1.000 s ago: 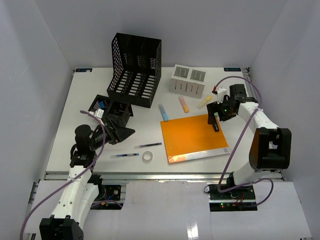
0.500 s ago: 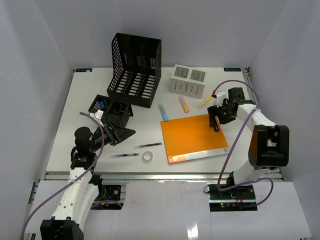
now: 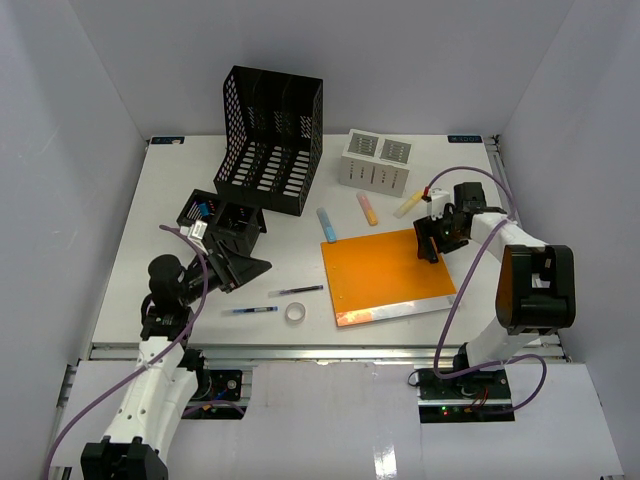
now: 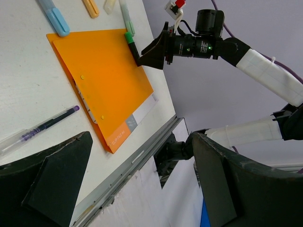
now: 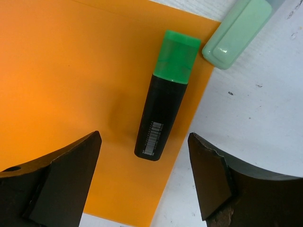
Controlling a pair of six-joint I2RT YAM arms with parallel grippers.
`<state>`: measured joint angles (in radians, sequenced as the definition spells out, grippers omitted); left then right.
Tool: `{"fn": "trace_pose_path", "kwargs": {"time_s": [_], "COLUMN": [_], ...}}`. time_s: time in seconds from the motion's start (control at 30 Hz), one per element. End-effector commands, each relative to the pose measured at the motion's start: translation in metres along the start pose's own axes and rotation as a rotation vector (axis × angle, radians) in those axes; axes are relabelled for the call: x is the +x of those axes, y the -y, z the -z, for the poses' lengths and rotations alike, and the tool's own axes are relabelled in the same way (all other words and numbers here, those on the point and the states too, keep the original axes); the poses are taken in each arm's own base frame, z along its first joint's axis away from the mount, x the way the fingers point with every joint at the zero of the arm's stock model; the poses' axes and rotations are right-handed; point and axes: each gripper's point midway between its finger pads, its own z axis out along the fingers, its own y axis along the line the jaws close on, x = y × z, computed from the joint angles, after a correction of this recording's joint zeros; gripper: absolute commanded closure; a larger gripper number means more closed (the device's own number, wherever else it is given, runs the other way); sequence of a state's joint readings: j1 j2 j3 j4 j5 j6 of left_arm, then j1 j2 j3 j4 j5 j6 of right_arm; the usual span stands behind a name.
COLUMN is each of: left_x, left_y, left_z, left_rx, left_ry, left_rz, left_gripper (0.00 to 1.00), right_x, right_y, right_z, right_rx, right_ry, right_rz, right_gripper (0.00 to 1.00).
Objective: Organize the desk
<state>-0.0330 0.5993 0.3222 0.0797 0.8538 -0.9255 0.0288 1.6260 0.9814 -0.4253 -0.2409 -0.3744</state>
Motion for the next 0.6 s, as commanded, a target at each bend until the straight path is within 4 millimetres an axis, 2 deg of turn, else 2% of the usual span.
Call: {"fn": "trace_pose_path", "kwargs": {"time_s": [0.0,0.3,0.57], "left_x": [-0.002,-0.007,0.003], "left_y": [0.010,0.013,-0.001], "left_z": [0.002,-0.001,-0.001], "left_rx": [0.023,0.018,-0.004], "left_ry": [-0.010,-0.025,-0.030], "left_rz": [-0.035,-0.037,-0.003], "left_gripper": [0.02,0.02,0.02], "right_x": [0.003,0.011,0.005], "right_y": [0.005,0.008,0.000], "right_z": [-0.007,-0.018,-0.023], "right_rx": [0.029,0.072,0.075], "right_ry": [0.014,0.003,-0.001], "right_rz": [0.018,0.039,0.066], "right_gripper": [0.20,0.24,0.27]}}
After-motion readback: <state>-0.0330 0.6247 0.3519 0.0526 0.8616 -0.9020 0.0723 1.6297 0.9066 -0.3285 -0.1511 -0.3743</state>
